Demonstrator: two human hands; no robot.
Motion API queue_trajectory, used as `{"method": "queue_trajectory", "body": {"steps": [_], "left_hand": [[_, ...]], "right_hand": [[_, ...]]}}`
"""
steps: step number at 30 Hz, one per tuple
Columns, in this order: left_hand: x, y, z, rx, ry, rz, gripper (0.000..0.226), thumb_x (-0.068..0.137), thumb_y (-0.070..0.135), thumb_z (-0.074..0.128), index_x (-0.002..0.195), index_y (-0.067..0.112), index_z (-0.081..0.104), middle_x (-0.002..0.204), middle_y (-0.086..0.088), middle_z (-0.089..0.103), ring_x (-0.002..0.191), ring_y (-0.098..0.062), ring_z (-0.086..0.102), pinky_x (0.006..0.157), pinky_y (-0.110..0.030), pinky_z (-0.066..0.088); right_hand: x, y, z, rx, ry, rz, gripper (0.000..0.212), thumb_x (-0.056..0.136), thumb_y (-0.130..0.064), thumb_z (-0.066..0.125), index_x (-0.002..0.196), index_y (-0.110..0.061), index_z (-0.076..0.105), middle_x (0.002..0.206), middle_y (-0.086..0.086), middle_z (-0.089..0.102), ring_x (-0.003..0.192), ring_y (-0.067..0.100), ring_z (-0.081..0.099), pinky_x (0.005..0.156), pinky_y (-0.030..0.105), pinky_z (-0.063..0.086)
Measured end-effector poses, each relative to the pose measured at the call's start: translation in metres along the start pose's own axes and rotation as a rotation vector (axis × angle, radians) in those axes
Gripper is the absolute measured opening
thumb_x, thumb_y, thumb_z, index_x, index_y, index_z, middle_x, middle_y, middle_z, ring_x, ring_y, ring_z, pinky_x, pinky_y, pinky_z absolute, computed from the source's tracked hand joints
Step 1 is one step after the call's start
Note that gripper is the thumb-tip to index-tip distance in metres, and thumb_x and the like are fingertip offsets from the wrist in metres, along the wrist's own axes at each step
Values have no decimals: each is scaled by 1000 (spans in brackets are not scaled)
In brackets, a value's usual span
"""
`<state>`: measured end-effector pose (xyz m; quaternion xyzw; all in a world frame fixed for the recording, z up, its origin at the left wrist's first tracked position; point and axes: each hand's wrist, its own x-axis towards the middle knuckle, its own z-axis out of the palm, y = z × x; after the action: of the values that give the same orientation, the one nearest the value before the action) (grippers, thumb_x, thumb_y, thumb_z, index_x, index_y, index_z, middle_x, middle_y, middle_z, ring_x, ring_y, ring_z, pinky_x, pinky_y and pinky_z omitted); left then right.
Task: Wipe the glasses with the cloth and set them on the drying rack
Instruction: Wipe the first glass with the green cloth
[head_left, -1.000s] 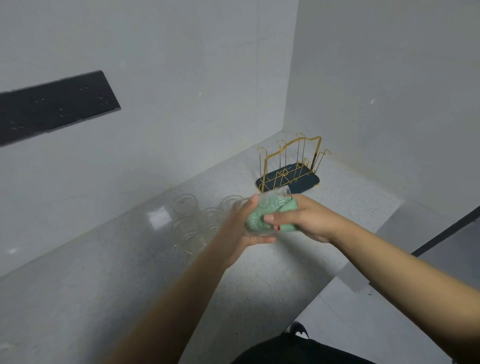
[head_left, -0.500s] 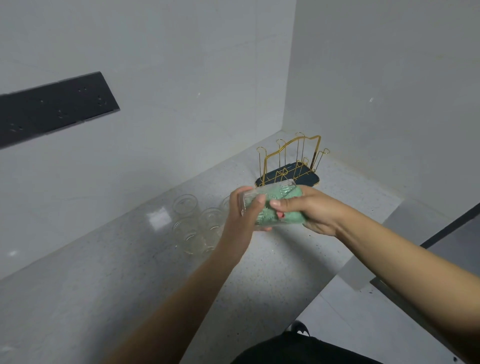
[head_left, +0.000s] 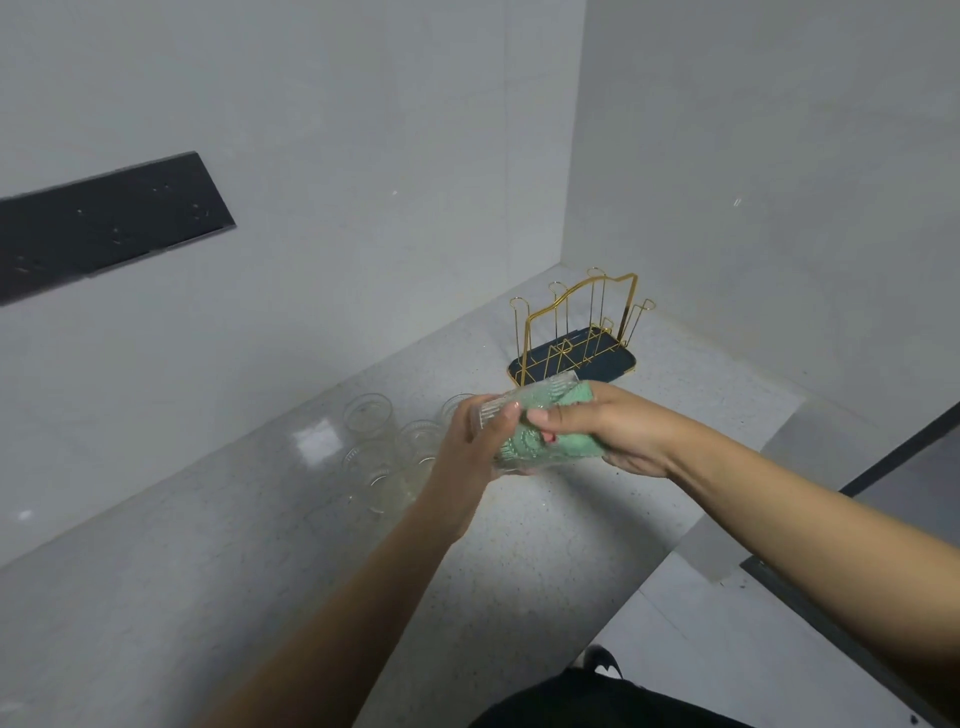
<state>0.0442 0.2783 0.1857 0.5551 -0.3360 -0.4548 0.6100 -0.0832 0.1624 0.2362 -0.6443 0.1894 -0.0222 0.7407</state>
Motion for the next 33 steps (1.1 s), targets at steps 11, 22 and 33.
{"method": "queue_trajectory", "body": {"steps": [11, 22, 33], "left_hand": [[-1, 3, 4, -95, -49, -44, 33, 91, 48, 59, 117, 27, 60, 115, -4, 69, 95, -19, 72, 72, -31, 59], [8, 0, -22, -16, -343, -495, 62, 89, 66, 32, 116, 19, 62, 97, -5, 71, 81, -17, 70, 73, -33, 60], [17, 5, -11, 82, -693, -358, 53, 69, 55, 79, 104, 17, 66, 95, -5, 68, 89, -22, 65, 81, -36, 53]], "right_hand": [[-5, -7, -4, -221, 85, -92, 6, 80, -6, 67, 81, -11, 70, 85, 8, 70, 81, 15, 67, 73, 19, 52], [-12, -4, -10, -1021, -169, -35, 35, 82, -23, 71, 115, -15, 63, 99, -17, 59, 88, -4, 52, 75, 4, 37], [-7, -21, 7, -1004, -435, 233, 31, 83, -19, 70, 113, -12, 63, 101, -7, 67, 91, 5, 59, 82, 14, 44]]}}
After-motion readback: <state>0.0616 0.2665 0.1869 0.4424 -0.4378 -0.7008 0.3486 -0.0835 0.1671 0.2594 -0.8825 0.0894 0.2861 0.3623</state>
